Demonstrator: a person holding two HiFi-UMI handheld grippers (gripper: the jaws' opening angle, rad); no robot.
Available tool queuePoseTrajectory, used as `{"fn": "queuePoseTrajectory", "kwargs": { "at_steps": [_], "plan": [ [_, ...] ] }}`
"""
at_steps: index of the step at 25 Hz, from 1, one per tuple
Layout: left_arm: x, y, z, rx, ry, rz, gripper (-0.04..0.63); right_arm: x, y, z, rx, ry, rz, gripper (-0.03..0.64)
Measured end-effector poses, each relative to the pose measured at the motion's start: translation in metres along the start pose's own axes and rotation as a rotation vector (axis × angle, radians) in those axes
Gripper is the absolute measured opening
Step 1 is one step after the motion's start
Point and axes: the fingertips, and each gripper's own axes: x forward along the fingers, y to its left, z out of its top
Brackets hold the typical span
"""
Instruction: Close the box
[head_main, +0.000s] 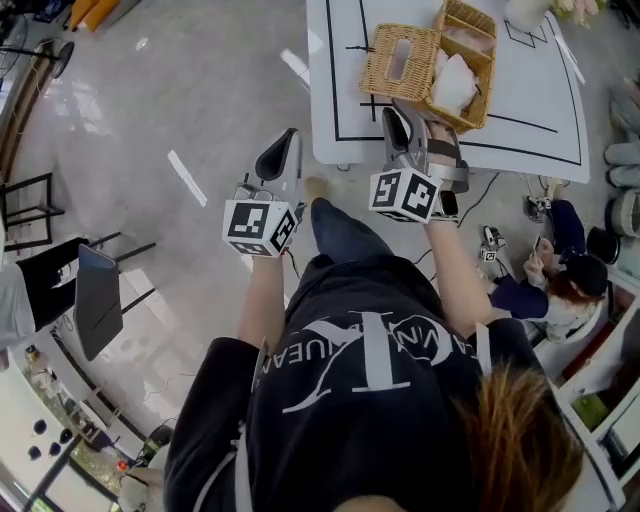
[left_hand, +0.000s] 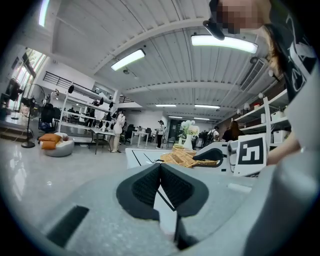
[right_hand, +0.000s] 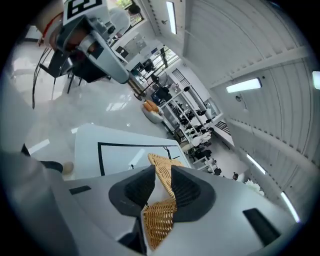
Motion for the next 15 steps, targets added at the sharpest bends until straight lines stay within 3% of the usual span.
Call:
{"fn": "queuePoseTrajectory", "kwargs": {
  "at_steps": [8, 15],
  "plan": [
    [0.02, 0.009, -0.005, -0.023, 0.004, -0.066, 0.008, 0.023, 0.002, -0.01, -0.099, 0.157, -0.009, 0.107],
    [0.019, 0.03, -0.005, -0.044, -0.006, -0.064, 0.008, 0.04, 0.011, -0.012, -0.205, 0.239, 0.017, 0.11]
  ]
}}
